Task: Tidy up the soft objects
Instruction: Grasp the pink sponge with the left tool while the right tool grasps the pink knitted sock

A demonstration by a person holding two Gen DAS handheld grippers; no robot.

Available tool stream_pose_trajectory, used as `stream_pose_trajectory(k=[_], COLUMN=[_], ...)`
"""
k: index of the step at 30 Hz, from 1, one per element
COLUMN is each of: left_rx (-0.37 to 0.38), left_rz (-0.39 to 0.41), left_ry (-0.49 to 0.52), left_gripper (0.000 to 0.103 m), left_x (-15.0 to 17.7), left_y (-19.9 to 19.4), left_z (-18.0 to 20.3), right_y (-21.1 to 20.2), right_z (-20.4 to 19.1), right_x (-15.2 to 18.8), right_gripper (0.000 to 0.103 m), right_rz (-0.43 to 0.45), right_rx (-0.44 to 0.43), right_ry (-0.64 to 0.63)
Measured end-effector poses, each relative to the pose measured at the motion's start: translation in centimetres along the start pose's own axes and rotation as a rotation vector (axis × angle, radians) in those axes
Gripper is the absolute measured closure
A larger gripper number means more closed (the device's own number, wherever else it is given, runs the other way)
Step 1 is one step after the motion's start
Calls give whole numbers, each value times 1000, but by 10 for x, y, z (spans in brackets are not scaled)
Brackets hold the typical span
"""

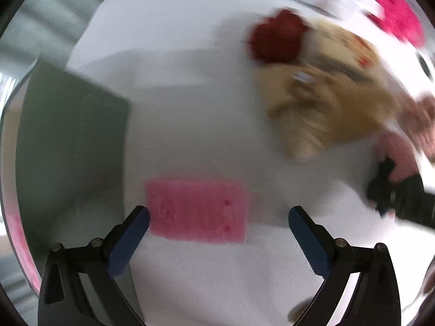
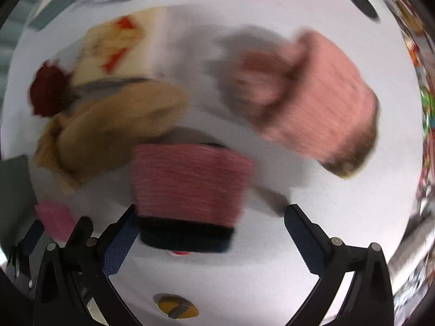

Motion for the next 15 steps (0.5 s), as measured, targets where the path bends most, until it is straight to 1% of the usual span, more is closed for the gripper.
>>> stream_pose_trajectory(k=[1,2,3,4,5,6,7,8,10,13,14,15], left_rx=[24,26,10,-27,-54,-64,-64,-61,-62,-22,-16,-8], left_rz=[15,37,65,89,95,97,88,76,52,15,5,10], left_ry=[33,47,51,45,32,19,-1,-9,-30,-41,-39,-44], left_gripper=[1,1,1,1,1,1,1,1,1,1,0,0], left_x=[2,2,2,1,-1,0,-2,5,-1,-9,-10,-10], left_y=[-6,-12,-19,-25,-26,-25,-22,-12,-5,8,10,10], left_z=[8,11,12,10,6,7,2,-6,-13,-15,-21,-24], right_y=[1,1,0,-1,-4,-7,-11,-15,-20,-22,-20,-18], right_z=[8,13,17,21,25,26,27,23,13,-8,-13,-16], right_x=[2,4,7,9,12,13,16,16,14,7,4,1], right_gripper=[0,0,0,0,0,0,0,0,0,0,0,0], right_rz=[-19,-28,-34,-35,-33,-27,-18,-7,10,31,40,39], right_rx=[-19,-36,-51,-60,-57,-54,-50,-48,-54,-41,-31,-21], right_ry=[45,68,84,91,91,85,73,59,23,-46,-62,-69])
Point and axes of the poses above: each gripper's, at about its wrist camera, not at the fingertips, and y roughly the way its jaws point, z to its right, x to its underside, the point moved 7 cm from there along y, roughly the way its jaws point, and after that the axes turned 2 degrees about z, right-handed, at the moved point
